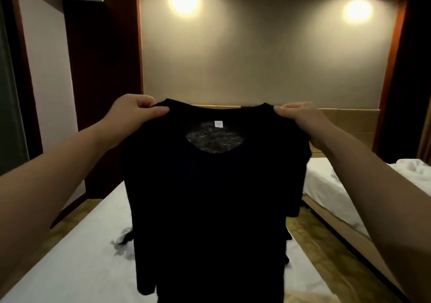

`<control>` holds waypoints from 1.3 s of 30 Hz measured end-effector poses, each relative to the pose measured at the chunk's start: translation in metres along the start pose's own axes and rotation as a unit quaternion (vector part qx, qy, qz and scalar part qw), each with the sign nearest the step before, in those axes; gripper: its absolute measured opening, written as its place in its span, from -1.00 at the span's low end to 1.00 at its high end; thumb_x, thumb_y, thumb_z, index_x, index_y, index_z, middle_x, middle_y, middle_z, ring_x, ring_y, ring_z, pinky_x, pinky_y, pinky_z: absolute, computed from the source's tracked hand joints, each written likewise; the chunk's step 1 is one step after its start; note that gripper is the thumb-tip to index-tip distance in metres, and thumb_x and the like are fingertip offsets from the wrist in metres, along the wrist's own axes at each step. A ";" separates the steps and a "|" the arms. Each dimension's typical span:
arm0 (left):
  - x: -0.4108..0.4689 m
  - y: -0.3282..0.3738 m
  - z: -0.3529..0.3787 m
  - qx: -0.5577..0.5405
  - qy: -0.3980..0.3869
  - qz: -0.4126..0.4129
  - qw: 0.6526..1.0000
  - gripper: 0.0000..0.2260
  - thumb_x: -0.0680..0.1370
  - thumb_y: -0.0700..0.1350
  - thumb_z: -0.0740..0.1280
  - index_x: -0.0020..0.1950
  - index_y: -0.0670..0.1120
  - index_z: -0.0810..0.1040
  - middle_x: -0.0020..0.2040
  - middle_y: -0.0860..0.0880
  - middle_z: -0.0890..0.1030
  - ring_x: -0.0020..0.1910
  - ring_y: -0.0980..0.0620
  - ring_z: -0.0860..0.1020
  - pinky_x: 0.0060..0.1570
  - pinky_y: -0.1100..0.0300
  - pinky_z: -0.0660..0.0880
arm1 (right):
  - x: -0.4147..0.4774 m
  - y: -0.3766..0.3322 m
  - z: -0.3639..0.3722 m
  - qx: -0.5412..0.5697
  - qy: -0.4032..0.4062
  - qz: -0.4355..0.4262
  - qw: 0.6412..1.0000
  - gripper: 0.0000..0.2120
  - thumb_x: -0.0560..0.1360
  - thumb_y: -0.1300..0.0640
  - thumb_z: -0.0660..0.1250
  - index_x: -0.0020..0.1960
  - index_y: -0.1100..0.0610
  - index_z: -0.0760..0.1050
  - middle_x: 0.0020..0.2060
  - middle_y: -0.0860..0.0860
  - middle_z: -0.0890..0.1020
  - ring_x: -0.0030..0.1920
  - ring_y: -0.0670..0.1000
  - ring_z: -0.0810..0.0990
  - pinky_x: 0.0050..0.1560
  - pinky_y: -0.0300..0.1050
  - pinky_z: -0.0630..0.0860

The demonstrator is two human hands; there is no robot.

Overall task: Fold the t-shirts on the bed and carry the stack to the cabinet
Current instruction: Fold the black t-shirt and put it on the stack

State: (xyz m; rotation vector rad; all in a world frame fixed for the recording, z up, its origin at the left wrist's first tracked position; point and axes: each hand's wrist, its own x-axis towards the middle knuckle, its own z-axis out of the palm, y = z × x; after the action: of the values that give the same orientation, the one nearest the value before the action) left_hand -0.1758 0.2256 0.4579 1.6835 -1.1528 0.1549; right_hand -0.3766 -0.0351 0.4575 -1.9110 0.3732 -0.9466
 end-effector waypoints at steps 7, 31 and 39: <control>-0.018 -0.020 0.042 -0.099 -0.029 -0.162 0.981 -0.79 0.56 -0.06 0.27 -0.11 -0.19 0.55 -0.24 -0.10 0.52 -0.25 0.03 0.54 -0.24 0.22 0.44 | -0.006 0.028 0.038 0.078 0.060 0.162 0.982 -0.78 0.48 0.11 0.37 0.05 0.24 0.55 -0.14 0.13 0.62 -0.16 0.09 0.63 -0.15 -0.05 0.56; -0.162 -0.032 0.140 0.065 0.135 -0.114 0.982 -0.77 0.58 0.02 0.21 -0.12 -0.06 0.58 -0.24 0.01 0.61 -0.21 0.05 0.54 -0.14 0.05 0.47 | -0.184 0.054 0.176 -0.159 0.058 -0.022 0.985 -0.79 0.56 0.12 0.18 0.01 0.05 0.60 -0.23 -0.02 0.65 -0.21 -0.07 0.54 -0.23 -0.36 0.35; -0.160 -0.032 0.136 -0.050 0.095 -0.186 0.977 -0.80 0.55 0.03 0.24 -0.12 -0.04 0.58 -0.22 0.03 0.63 -0.18 0.10 0.56 -0.15 0.15 0.47 | -0.188 0.065 0.183 -0.042 0.051 -0.012 0.998 -0.69 0.55 0.21 0.19 0.17 -0.02 0.59 0.01 -0.12 0.67 0.02 -0.23 0.56 0.12 -0.30 0.46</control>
State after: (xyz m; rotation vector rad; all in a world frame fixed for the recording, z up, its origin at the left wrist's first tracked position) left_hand -0.2922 0.2147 0.2809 1.7220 -0.6796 0.0207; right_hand -0.3554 0.1565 0.2685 -1.9505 0.4582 -1.0619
